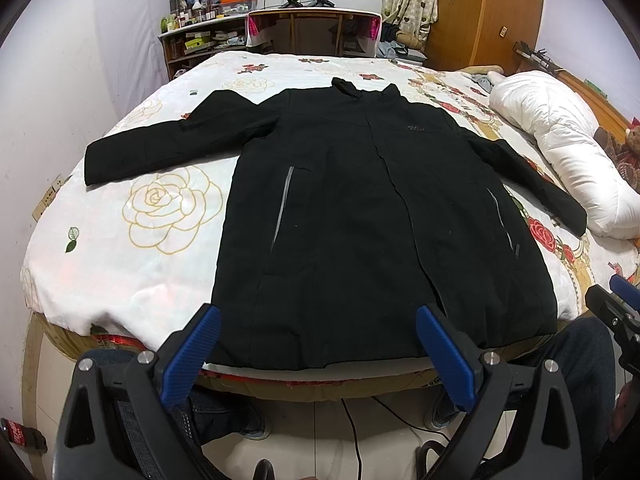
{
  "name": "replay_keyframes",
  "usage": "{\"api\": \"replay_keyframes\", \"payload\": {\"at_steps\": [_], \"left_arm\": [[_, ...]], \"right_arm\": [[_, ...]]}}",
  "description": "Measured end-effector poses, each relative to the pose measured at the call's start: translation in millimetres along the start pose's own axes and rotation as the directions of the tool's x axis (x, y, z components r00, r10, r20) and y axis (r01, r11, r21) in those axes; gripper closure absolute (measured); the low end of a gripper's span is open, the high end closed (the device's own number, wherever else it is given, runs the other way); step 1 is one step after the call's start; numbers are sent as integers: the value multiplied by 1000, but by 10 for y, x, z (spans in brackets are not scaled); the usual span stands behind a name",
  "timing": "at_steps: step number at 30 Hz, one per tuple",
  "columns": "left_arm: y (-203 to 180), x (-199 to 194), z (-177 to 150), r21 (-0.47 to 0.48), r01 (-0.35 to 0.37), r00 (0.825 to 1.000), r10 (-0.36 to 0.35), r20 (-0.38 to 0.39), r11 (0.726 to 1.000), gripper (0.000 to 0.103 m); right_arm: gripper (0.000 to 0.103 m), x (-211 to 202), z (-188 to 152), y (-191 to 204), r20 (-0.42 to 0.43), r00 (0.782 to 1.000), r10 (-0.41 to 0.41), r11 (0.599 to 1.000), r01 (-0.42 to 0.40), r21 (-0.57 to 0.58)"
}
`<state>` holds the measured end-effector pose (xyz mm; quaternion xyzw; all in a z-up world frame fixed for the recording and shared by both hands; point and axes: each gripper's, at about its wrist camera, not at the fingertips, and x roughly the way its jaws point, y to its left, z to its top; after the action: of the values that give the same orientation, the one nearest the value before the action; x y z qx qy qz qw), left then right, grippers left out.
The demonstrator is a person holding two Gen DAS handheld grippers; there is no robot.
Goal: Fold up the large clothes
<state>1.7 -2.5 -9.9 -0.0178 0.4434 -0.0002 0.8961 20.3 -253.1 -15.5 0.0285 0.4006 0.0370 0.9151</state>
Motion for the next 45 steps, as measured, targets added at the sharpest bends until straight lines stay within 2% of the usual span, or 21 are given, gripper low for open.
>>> {"api": "replay_keyframes", "payload": {"at_steps": [41, 45], "left_arm": [[101, 90, 39, -22, 7, 1000, -8, -24, 1000, 3], [166, 149, 75, -30, -16, 1000, 16, -20, 999, 3]], "right_arm": [[4, 93, 57, 43, -20, 1000, -3, 1000, 3, -10], [4, 156, 130, 96, -14, 1000, 4, 1000, -4, -25]]}}
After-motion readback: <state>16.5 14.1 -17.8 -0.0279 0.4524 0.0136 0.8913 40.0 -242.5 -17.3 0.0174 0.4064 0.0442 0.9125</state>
